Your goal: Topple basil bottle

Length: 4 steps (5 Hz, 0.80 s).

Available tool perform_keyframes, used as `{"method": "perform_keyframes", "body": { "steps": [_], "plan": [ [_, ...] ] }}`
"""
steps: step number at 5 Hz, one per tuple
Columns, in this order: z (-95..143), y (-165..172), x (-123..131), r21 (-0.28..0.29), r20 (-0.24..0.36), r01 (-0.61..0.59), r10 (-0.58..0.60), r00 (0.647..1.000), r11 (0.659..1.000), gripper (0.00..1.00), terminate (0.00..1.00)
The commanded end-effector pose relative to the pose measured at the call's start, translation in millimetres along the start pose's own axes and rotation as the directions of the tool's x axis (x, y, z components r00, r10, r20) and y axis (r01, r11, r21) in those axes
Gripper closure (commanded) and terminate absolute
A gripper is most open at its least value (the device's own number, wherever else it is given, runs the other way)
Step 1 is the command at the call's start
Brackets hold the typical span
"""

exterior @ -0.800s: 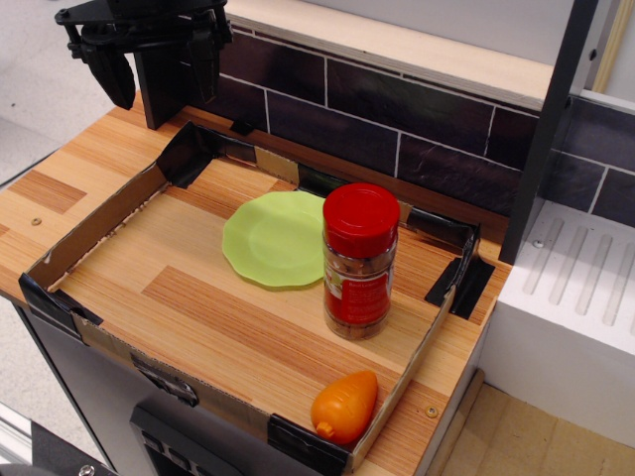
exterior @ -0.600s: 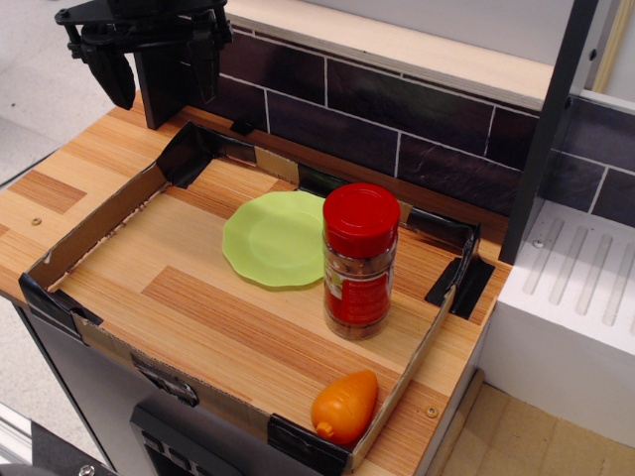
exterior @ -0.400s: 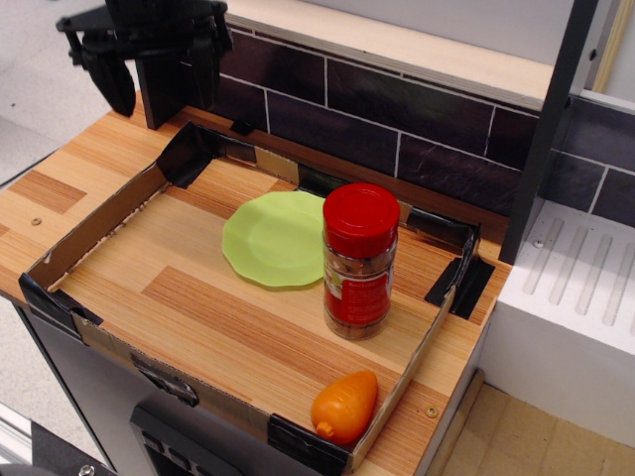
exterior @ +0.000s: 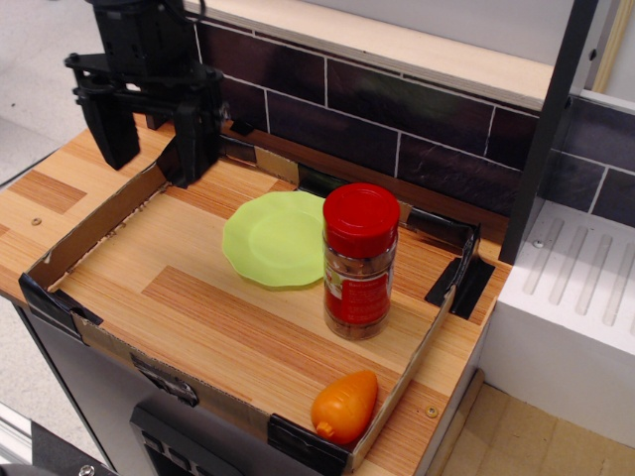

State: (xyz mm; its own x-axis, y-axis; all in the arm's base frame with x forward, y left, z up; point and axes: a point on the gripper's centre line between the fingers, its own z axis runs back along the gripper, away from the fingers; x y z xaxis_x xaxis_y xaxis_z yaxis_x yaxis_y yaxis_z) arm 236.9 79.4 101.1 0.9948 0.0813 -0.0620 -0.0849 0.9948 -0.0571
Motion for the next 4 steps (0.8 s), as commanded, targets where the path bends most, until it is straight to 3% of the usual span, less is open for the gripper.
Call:
{"method": "perform_keyframes", "body": {
  "steps": [1,2,3,4],
  "plan": [
    [7,-33,-20,-0.041,0.045,0.339,-0.337,0.94,0.94,0.0,0.0],
    [-1,-51,-23,-0.051,0.052,0.397,-0.394,0.917,0.917,0.0,0.0],
    [-4,-67,-23,-0.039,0.137,0.42,-0.411,0.901,0.907,0.0,0.0],
    [-3,-79,-14,-0.023,0.159,0.393,-0.385,0.909,0.919,0.0,0.0]
  ]
}}
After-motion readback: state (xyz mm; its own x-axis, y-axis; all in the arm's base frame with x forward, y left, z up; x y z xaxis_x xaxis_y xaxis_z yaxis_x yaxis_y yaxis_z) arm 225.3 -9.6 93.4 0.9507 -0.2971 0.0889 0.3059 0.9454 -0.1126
